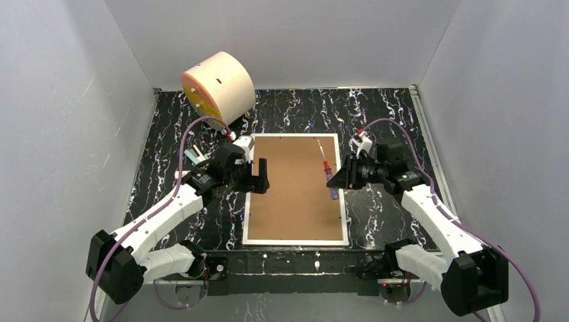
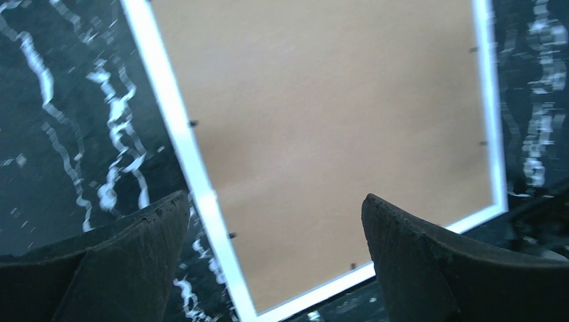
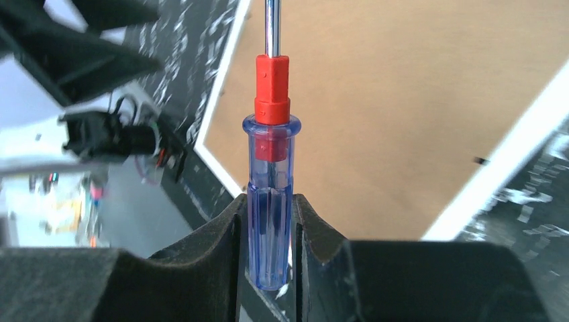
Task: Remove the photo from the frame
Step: Pick up the screwdriver from the center of the board.
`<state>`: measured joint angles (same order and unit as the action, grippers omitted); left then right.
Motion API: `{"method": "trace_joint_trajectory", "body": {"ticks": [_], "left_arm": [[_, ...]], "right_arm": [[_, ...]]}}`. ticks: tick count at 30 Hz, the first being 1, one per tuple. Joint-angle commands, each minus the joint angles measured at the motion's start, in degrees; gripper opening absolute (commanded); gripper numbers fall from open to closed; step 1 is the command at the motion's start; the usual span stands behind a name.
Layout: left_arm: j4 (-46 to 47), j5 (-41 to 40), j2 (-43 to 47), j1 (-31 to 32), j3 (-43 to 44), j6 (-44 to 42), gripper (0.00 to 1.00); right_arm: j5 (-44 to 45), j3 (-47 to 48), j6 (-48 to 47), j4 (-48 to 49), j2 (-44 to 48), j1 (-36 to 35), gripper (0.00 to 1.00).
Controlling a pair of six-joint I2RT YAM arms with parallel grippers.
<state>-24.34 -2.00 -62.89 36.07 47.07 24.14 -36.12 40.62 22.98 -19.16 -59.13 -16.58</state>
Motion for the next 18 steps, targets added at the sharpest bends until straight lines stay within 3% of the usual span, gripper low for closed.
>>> {"method": "trace_joint_trajectory", "body": {"ticks": [1,9,12,18], "left_arm": [[6.1,10.5,-0.6,-0.9,4.2,0.6,0.98],[15.9,26.3,-0.4,-5.8,3.1,4.4,0.98],[23.6,33.7,1.0,-7.2,0.6,5.4,0.98],[46.4,49.6,-0.7,-9.8,-4.1,14.9,0.99]], "right_arm": [[-10.1,0.1,-1.5,5.3,1.7,-4.7,0.01],[-24.8,-1.0,-1.3,7.8,2.2,-6.3,0.01],[-31.5,-2.9,4.6,14.6,1.3,-6.4,0.01],[-35.7,-4.0,10.7,22.1,0.3,-6.8,0.01]]}}
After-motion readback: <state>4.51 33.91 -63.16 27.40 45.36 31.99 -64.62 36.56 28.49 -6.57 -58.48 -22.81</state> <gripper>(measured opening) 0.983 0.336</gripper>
